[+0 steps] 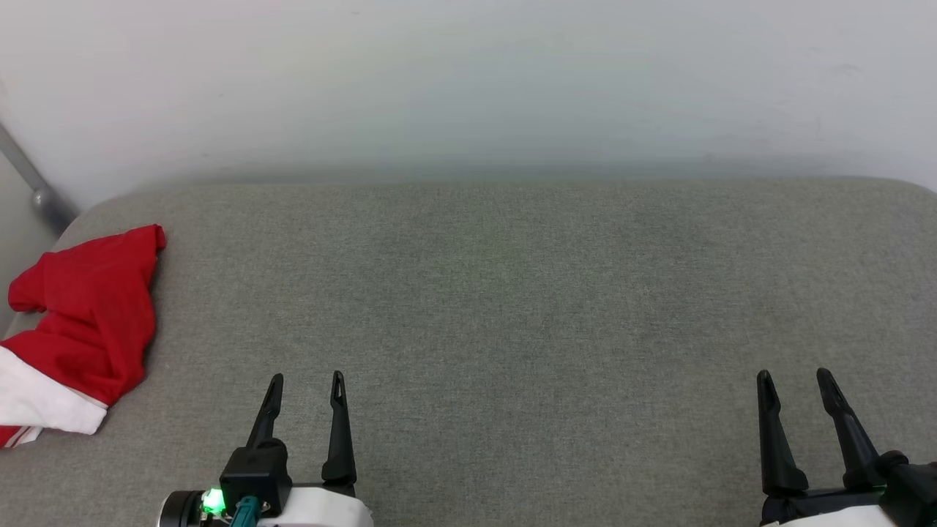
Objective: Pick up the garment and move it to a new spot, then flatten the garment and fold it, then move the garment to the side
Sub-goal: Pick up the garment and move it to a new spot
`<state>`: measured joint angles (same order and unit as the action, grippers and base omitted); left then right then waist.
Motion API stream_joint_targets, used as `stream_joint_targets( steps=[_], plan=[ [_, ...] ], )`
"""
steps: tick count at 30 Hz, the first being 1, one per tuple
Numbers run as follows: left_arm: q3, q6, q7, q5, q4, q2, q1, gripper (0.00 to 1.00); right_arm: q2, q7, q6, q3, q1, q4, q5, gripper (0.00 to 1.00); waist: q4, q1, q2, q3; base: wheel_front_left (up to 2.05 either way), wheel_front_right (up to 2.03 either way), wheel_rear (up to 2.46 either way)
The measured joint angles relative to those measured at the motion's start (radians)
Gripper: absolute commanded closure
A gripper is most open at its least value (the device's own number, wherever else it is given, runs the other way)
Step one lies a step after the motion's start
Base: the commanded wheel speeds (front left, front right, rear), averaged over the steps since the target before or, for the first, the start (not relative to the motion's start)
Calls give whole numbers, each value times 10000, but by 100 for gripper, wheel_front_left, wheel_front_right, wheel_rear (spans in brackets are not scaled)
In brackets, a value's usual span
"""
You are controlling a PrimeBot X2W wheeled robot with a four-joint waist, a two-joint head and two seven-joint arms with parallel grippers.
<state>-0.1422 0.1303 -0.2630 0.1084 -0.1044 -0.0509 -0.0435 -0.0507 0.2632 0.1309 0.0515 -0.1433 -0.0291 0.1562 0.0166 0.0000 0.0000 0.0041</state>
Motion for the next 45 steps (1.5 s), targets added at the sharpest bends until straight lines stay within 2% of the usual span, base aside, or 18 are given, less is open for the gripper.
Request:
stream_joint_targets(
  steps=[11,21,31,45],
  plan=[
    [-23,21,0,-21,-86,0,1,0,0,0,0,-10,-15,13,13,0,74,0,0,1,0,0,0],
    [-12,123,0,-88,-102,0,52,0,0,0,2,-2,-58,-67,-65,0,498,0,0,47,0,0,0],
    [144,297,0,-67,-79,4,85,0,-2,0,0,-44,-118,-109,-165,0,1471,0,0,146,0,0,0],
    [337,537,0,104,59,2,233,0,-2,0,2,-138,-115,-221,-387,0,3164,0,0,349,0,0,0]
  ],
)
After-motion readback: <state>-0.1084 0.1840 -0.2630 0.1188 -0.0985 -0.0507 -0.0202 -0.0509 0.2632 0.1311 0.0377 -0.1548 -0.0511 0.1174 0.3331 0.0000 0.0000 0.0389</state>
